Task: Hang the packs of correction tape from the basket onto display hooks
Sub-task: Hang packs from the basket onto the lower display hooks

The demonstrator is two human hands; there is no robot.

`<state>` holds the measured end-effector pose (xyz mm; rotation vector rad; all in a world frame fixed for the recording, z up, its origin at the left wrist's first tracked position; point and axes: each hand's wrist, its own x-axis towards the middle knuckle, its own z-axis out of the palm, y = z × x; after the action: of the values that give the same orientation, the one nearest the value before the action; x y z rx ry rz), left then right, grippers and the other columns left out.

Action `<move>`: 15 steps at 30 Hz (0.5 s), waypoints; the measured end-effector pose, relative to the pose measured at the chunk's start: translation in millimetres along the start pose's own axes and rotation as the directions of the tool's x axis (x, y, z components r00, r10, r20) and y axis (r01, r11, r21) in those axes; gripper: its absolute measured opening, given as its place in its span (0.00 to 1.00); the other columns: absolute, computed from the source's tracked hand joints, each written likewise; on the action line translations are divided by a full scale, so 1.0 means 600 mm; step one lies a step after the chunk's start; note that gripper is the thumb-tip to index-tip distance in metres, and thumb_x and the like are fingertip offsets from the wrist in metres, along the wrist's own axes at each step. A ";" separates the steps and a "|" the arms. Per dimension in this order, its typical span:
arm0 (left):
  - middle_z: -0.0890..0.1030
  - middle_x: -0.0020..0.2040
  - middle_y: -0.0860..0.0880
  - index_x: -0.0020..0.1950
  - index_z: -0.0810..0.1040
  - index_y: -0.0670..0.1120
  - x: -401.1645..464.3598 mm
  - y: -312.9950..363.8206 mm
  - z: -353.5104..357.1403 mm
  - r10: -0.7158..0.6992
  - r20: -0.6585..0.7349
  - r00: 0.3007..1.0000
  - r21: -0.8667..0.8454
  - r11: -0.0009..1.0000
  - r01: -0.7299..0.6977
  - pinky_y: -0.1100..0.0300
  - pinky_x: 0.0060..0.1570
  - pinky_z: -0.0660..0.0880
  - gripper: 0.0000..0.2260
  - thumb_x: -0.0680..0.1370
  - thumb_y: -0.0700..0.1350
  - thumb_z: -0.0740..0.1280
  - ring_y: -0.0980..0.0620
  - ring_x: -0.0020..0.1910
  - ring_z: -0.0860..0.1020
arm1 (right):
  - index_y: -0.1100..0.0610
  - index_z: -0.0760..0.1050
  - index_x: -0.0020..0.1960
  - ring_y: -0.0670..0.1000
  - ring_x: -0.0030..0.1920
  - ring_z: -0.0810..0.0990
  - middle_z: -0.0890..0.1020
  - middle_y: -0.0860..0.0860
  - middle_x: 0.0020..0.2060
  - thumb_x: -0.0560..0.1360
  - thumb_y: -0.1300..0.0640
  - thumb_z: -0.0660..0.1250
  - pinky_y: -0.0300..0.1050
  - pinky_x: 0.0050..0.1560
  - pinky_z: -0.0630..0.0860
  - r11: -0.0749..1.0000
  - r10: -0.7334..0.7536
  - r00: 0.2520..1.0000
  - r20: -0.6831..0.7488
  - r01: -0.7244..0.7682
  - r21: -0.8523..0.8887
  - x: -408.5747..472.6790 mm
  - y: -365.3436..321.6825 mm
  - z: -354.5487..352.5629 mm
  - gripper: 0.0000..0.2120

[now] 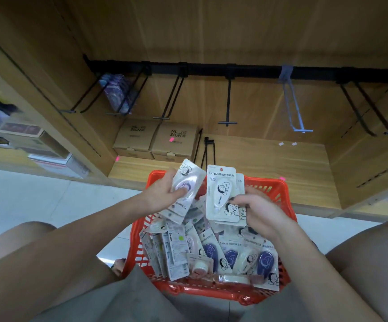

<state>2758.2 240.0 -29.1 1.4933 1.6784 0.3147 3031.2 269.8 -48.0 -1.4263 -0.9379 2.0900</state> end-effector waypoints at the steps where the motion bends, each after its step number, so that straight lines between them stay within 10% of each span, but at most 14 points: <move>1: 0.80 0.56 0.50 0.66 0.64 0.53 -0.008 0.005 -0.004 -0.050 -0.008 0.999 -0.130 0.990 0.049 0.58 0.46 0.75 0.14 0.85 0.54 0.63 0.57 0.51 0.79 | 0.59 0.80 0.64 0.57 0.63 0.83 0.87 0.55 0.57 0.75 0.73 0.67 0.61 0.65 0.78 1.000 -0.018 0.999 0.042 0.018 -0.008 -0.001 -0.005 0.013 0.20; 6: 0.79 0.65 0.55 0.68 0.68 0.56 -0.022 -0.001 -0.012 -0.136 -0.107 0.985 -0.516 0.854 0.062 0.43 0.70 0.72 0.22 0.76 0.58 0.67 0.51 0.64 0.78 | 0.58 0.79 0.64 0.55 0.56 0.87 0.88 0.56 0.54 0.77 0.76 0.65 0.52 0.54 0.85 0.996 -0.078 0.995 0.055 0.081 -0.040 0.008 -0.035 0.094 0.21; 15: 0.79 0.63 0.56 0.65 0.67 0.52 -0.058 -0.034 -0.046 -0.184 -0.331 0.925 -0.654 0.752 -0.085 0.57 0.59 0.77 0.21 0.80 0.59 0.70 0.59 0.61 0.79 | 0.57 0.76 0.64 0.53 0.53 0.88 0.89 0.53 0.52 0.78 0.71 0.68 0.54 0.61 0.82 0.978 -0.148 0.987 0.069 0.156 -0.137 0.027 -0.055 0.203 0.18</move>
<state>2721.9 212.3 -11.5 0.8718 1.6334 1.1094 2911.5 268.4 -4.6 -1.3216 -1.2016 1.9954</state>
